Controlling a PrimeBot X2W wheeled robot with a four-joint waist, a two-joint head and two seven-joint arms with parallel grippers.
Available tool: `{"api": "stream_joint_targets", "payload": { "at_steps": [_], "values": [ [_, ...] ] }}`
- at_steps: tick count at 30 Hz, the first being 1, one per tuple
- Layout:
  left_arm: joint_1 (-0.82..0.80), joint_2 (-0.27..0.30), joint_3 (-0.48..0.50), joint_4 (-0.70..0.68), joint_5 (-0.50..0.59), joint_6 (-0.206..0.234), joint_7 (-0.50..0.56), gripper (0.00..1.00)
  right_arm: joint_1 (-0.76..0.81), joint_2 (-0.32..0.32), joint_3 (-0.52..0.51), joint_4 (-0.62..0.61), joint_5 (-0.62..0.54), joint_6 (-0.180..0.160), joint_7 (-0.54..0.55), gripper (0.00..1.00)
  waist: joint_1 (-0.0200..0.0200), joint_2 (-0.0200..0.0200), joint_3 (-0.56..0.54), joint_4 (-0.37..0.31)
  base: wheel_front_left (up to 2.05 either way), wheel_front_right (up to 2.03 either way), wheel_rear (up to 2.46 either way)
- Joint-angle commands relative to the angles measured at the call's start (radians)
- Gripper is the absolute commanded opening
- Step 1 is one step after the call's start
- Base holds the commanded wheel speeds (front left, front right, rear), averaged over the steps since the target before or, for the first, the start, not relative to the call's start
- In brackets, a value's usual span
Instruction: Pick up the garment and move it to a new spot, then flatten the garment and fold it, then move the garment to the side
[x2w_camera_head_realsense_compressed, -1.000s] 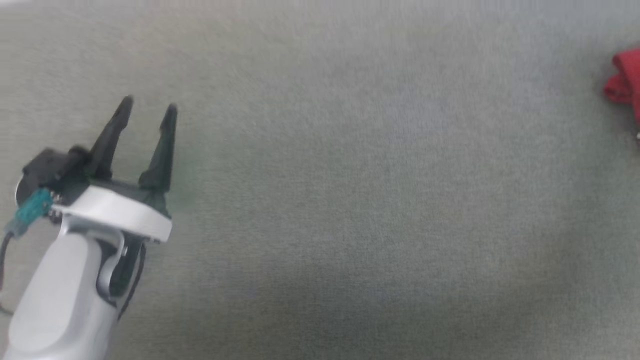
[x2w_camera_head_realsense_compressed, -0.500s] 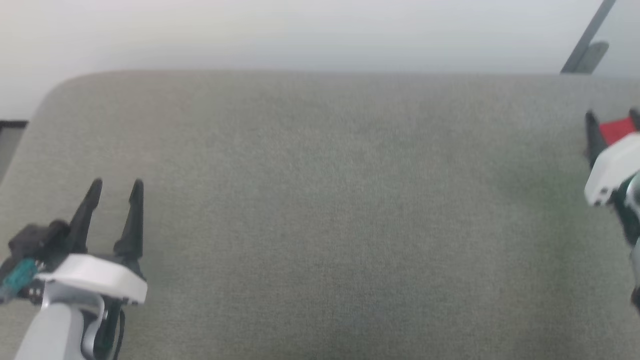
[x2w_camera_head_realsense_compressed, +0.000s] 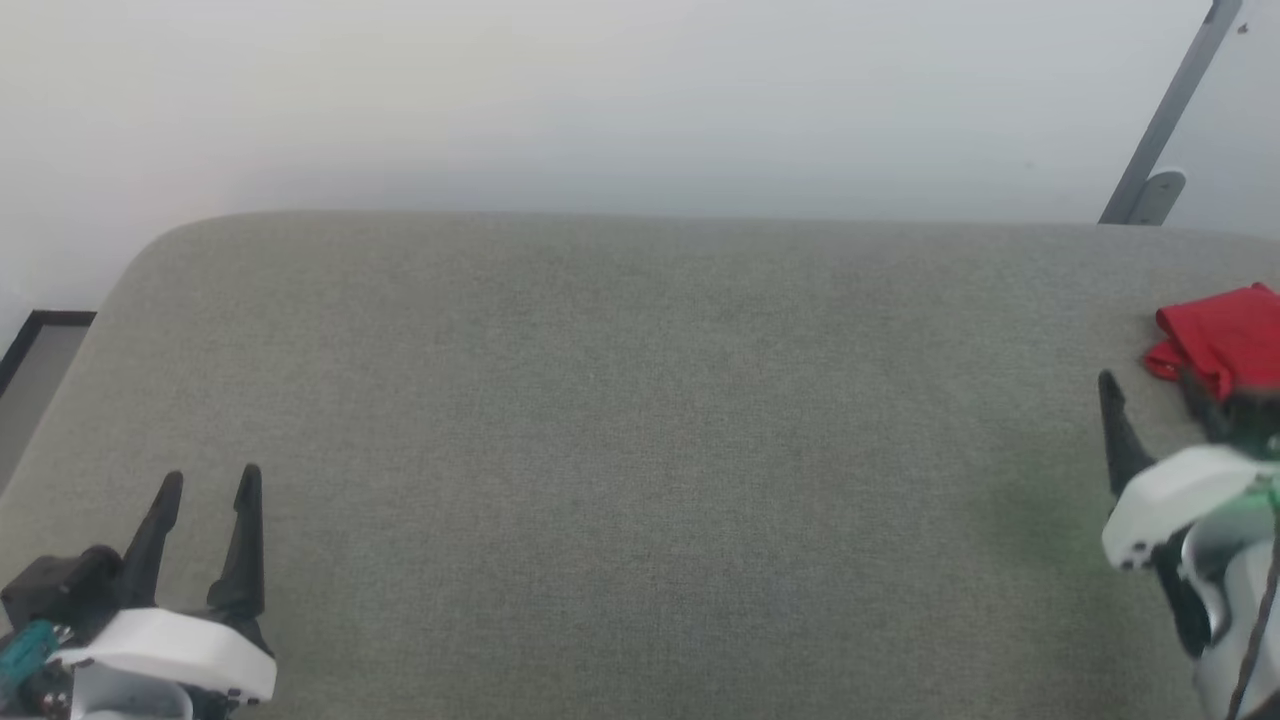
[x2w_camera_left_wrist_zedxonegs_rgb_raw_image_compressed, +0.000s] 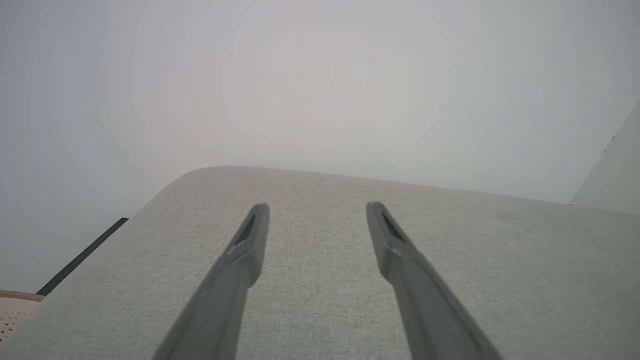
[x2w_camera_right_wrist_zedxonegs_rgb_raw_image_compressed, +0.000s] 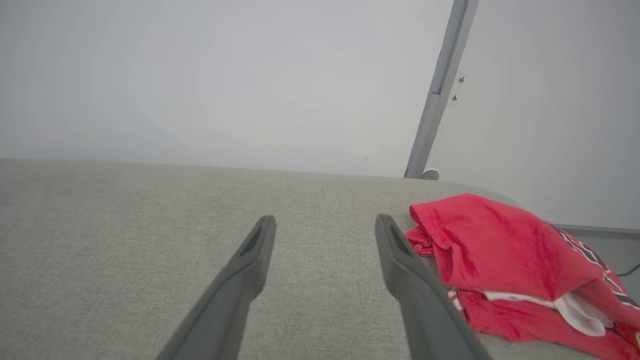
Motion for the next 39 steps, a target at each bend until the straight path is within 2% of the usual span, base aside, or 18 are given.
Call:
{"api": "stream_joint_targets", "payload": {
  "at_steps": [1, 11, 17, 39],
  "values": [
    [0.015, 0.005, 0.0, -0.006, -0.014, -0.002, -0.004, 1.0, 0.022, 0.009, -0.007, -0.015, -0.005, 0.0, -0.011, 1.0, 0.0, 0.0, -0.005, -0.001, 0.0, 0.0, 0.0],
    [0.08, 0.007, -0.003, 0.001, -0.021, -0.001, -0.004, 1.0, 0.197, 0.092, -0.052, -0.187, -0.026, 0.0, -0.035, 1.0, 0.0, 0.0, -0.02, -0.007, 0.0, 0.0, 0.0],
    [0.092, 0.008, -0.012, 0.012, -0.023, -0.002, -0.004, 1.0, 0.265, 0.12, -0.068, -0.251, -0.027, 0.0, -0.034, 1.0, 0.0, 0.0, -0.02, -0.013, 0.0, 0.0, 0.0],
    [0.098, 0.009, -0.026, -0.008, -0.029, -0.002, -0.004, 1.0, 0.336, 0.164, -0.086, -0.34, -0.039, 0.0, -0.021, 1.0, 0.0, 0.0, -0.017, -0.015, 0.0, 0.0, 0.0]
  ]
}}
